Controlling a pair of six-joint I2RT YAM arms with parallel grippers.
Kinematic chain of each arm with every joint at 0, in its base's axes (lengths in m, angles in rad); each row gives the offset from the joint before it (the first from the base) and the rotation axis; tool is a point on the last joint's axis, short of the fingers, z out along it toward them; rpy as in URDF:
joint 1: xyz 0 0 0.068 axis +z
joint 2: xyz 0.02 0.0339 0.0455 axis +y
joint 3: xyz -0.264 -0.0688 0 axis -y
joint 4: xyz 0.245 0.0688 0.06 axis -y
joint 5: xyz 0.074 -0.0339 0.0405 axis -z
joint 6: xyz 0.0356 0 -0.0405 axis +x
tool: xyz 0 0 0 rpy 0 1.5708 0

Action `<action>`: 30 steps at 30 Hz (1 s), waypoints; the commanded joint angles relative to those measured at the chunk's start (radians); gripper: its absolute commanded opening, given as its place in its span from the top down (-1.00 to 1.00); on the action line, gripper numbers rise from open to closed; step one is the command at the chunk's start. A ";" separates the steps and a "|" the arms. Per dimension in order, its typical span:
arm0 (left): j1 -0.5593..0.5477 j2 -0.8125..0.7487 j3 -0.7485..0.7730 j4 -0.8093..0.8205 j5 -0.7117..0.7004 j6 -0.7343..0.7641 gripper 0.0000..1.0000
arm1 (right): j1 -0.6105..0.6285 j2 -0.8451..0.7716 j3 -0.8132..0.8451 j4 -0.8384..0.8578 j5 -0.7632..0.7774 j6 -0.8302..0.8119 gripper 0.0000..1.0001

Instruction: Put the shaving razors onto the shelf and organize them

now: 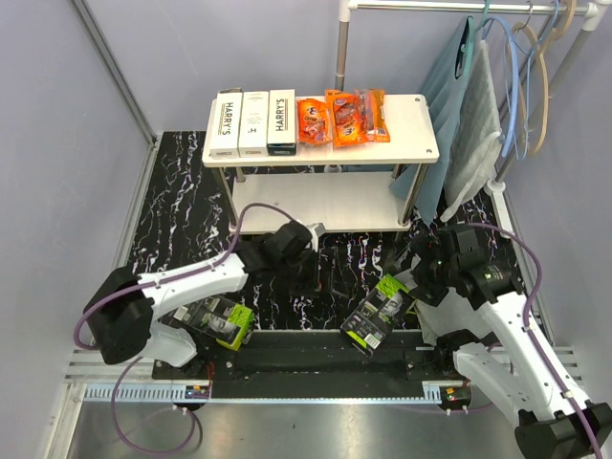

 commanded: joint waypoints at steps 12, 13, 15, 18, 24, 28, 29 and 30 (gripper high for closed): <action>-0.081 0.125 0.093 0.100 0.024 -0.075 -0.98 | 0.079 0.025 -0.204 0.069 0.050 0.200 -0.99; -0.081 0.126 0.093 0.102 0.024 -0.074 -0.98 | 0.108 0.030 -0.222 0.080 0.056 0.221 -1.00; -0.081 0.131 0.092 0.102 0.024 -0.077 -0.98 | 0.138 0.033 -0.239 0.094 0.073 0.244 -0.99; -0.084 0.142 0.089 0.102 0.028 -0.078 -0.98 | 0.182 0.042 -0.273 0.121 0.090 0.276 -0.99; -0.101 0.177 0.092 0.102 0.030 -0.087 -0.98 | 0.208 0.085 -0.320 0.174 0.102 0.280 -0.99; -0.118 0.212 0.096 0.106 0.033 -0.094 -0.98 | 0.215 0.085 -0.328 0.189 0.131 0.272 -0.99; -0.121 0.218 0.098 0.108 0.035 -0.095 -0.98 | 0.213 0.084 -0.331 0.195 0.139 0.272 -0.99; -0.128 0.234 0.100 0.106 0.038 -0.097 -0.98 | 0.215 0.082 -0.339 0.215 0.141 0.269 -1.00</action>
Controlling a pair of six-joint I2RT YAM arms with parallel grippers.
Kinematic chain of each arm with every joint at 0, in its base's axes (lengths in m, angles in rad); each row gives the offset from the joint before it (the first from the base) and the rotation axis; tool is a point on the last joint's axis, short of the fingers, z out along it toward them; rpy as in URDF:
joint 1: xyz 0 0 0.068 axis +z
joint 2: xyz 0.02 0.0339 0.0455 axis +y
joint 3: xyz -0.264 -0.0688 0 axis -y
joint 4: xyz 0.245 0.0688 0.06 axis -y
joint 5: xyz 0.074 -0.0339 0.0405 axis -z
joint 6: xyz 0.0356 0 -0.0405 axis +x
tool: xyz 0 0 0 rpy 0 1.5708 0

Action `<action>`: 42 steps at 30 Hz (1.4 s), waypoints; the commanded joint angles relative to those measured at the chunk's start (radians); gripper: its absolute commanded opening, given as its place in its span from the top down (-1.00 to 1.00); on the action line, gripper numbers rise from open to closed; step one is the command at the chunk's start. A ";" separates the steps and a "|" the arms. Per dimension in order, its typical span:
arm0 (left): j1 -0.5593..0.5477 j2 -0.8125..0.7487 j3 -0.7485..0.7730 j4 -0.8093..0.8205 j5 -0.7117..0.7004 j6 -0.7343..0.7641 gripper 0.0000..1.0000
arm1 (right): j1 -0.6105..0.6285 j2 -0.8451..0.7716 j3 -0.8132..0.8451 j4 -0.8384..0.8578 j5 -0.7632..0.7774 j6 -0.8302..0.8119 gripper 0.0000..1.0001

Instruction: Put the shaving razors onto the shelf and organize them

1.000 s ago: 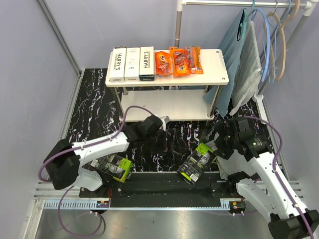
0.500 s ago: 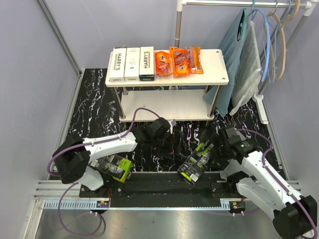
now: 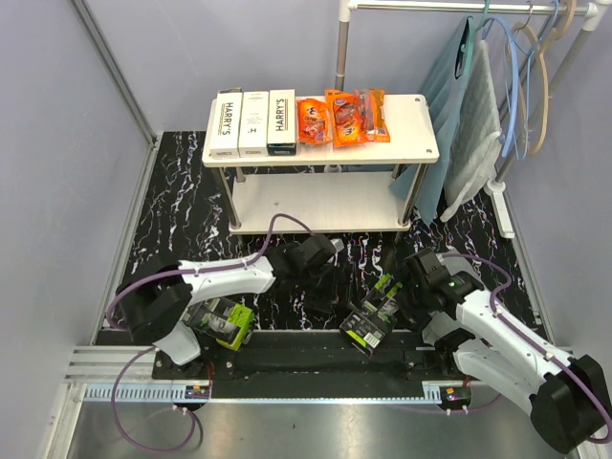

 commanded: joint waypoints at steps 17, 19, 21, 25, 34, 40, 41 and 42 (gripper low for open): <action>-0.172 -0.024 -0.049 0.074 0.014 -0.116 -0.98 | 0.246 0.333 0.077 0.262 -0.084 -0.093 -0.99; -0.178 -0.067 -0.110 0.072 -0.001 -0.134 -0.98 | 0.295 0.359 0.084 0.279 -0.085 -0.062 -0.99; -0.179 -0.134 -0.169 0.068 -0.018 -0.156 -0.98 | 0.366 0.371 0.085 0.281 -0.085 -0.028 -0.99; -0.184 -0.237 -0.241 0.060 -0.034 -0.188 -0.98 | 0.467 0.379 0.065 0.296 -0.085 0.033 -1.00; -0.202 -0.429 -0.390 -0.034 -0.147 -0.275 -0.98 | 0.512 0.227 -0.010 0.251 -0.012 0.119 -0.99; -0.202 -0.461 -0.476 0.071 -0.207 -0.335 -0.98 | 0.512 0.115 -0.117 0.331 0.007 0.134 -0.99; -0.201 -0.454 -0.482 0.089 -0.207 -0.347 -0.98 | 0.512 0.106 -0.146 0.362 0.005 0.134 -0.99; -0.202 -0.444 -0.485 0.118 -0.207 -0.352 -0.98 | 0.512 0.101 -0.160 0.379 0.000 0.134 -0.99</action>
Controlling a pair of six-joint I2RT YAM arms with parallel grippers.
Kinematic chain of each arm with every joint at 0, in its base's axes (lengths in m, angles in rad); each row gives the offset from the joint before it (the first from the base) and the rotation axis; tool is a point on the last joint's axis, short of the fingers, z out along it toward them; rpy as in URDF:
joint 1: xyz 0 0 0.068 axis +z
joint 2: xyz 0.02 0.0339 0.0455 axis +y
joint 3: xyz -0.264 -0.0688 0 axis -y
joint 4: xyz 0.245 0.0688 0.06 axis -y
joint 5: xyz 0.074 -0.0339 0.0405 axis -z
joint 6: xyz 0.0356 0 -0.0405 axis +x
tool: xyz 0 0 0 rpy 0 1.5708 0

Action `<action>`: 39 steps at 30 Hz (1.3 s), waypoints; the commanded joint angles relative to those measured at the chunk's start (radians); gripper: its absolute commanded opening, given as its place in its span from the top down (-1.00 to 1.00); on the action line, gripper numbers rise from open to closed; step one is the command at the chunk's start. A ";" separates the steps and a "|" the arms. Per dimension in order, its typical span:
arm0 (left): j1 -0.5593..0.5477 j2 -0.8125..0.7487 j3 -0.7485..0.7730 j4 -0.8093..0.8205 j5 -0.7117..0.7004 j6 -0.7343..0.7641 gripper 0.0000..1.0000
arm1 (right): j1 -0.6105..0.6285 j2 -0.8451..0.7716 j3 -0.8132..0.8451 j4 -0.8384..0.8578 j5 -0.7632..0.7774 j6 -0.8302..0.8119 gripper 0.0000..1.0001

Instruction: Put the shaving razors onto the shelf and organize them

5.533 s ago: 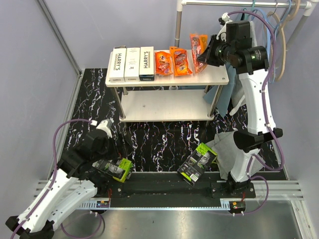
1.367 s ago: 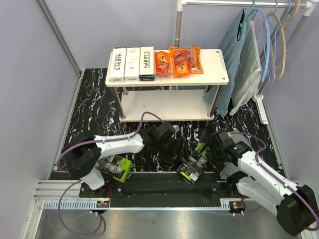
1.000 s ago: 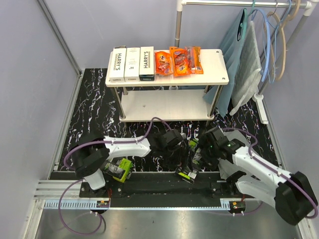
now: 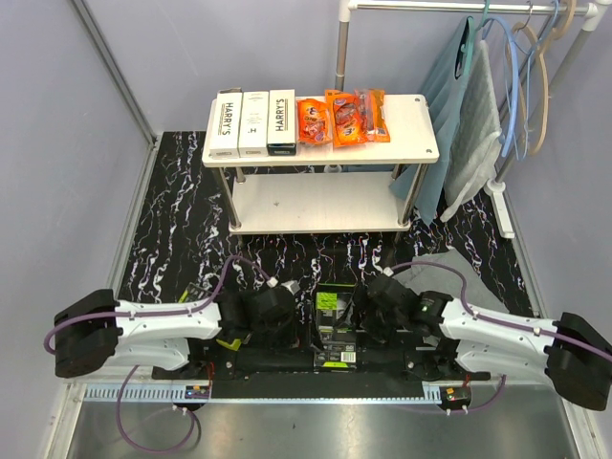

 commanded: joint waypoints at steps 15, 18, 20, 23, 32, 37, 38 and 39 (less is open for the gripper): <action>-0.004 0.101 0.043 0.162 -0.065 -0.044 -0.98 | 0.015 -0.194 -0.231 0.169 0.165 -0.003 -0.98; -0.004 0.092 0.036 0.159 -0.073 -0.046 -0.98 | 0.015 -0.234 -0.254 0.186 0.208 0.000 -0.98; -0.004 0.078 0.032 0.156 -0.082 -0.050 -0.98 | 0.015 -0.249 -0.279 0.209 0.231 0.004 -0.98; -0.002 0.061 0.021 0.156 -0.095 -0.055 -0.98 | 0.015 -0.266 -0.323 0.277 0.233 0.021 -0.98; 0.001 0.066 -0.002 0.235 -0.079 -0.063 -0.98 | 0.015 -0.131 -0.376 0.583 0.179 0.001 -0.99; 0.001 0.089 0.007 0.274 -0.061 -0.056 -0.98 | 0.019 0.053 -0.359 0.746 0.148 -0.017 -0.98; 0.000 0.091 0.009 0.275 -0.059 -0.056 -0.98 | 0.019 0.112 -0.356 0.768 0.142 -0.020 -0.96; -0.001 0.091 0.012 0.274 -0.058 -0.052 -0.98 | 0.022 0.140 -0.349 0.812 0.142 -0.022 -0.93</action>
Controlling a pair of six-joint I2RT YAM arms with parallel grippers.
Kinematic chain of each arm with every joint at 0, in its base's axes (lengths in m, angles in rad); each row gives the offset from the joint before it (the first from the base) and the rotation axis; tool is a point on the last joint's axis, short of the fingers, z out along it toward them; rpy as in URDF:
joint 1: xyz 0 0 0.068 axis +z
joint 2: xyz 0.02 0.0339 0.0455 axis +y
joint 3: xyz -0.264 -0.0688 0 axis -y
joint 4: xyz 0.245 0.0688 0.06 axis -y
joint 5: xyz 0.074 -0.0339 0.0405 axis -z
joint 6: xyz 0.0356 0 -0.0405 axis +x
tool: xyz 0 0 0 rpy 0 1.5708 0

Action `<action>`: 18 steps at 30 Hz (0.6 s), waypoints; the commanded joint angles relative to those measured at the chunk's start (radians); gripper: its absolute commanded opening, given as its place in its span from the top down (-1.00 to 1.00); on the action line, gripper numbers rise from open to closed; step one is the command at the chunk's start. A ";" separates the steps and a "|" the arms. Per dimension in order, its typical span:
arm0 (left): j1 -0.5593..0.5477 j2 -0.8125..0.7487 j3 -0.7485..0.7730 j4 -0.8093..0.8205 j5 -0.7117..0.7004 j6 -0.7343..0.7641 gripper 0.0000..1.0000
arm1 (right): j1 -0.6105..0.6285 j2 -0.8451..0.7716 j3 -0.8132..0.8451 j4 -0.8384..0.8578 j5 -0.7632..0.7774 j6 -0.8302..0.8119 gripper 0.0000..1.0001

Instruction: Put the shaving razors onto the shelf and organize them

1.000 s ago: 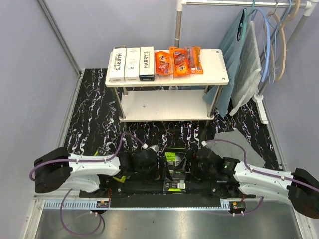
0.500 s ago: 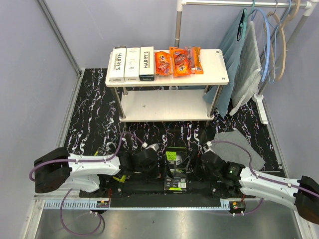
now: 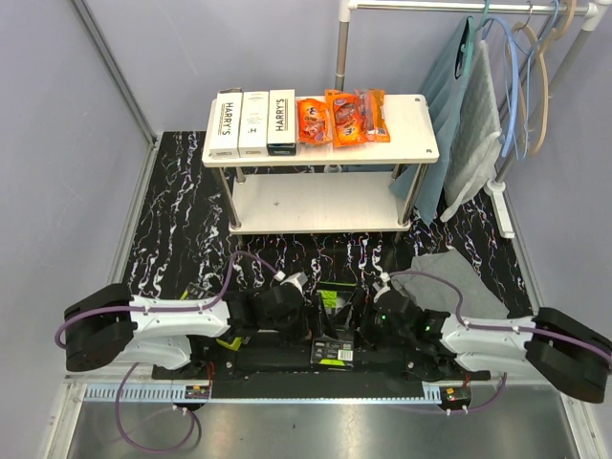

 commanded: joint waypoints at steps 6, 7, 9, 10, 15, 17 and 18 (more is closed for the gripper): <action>0.001 -0.080 0.017 0.030 -0.043 0.034 -0.98 | -0.002 0.275 -0.029 0.305 0.065 -0.070 -0.24; 0.001 -0.106 0.022 -0.020 -0.080 0.040 -0.98 | 0.000 0.275 -0.018 0.302 0.050 -0.076 -0.16; -0.001 -0.186 0.039 -0.085 -0.132 0.066 -0.98 | 0.004 0.251 0.022 0.246 0.042 -0.102 0.00; 0.001 -0.212 0.048 -0.157 -0.164 0.077 -0.98 | 0.009 0.234 0.037 0.215 0.040 -0.111 0.05; -0.001 -0.443 0.094 -0.397 -0.293 0.138 -0.98 | 0.008 -0.028 0.169 -0.073 0.105 -0.168 0.29; 0.001 -0.502 0.082 -0.438 -0.328 0.145 -0.98 | 0.009 -0.100 0.189 -0.174 0.146 -0.179 0.31; 0.003 -0.558 0.073 -0.447 -0.339 0.146 -0.98 | 0.008 -0.164 0.197 -0.204 0.157 -0.180 0.32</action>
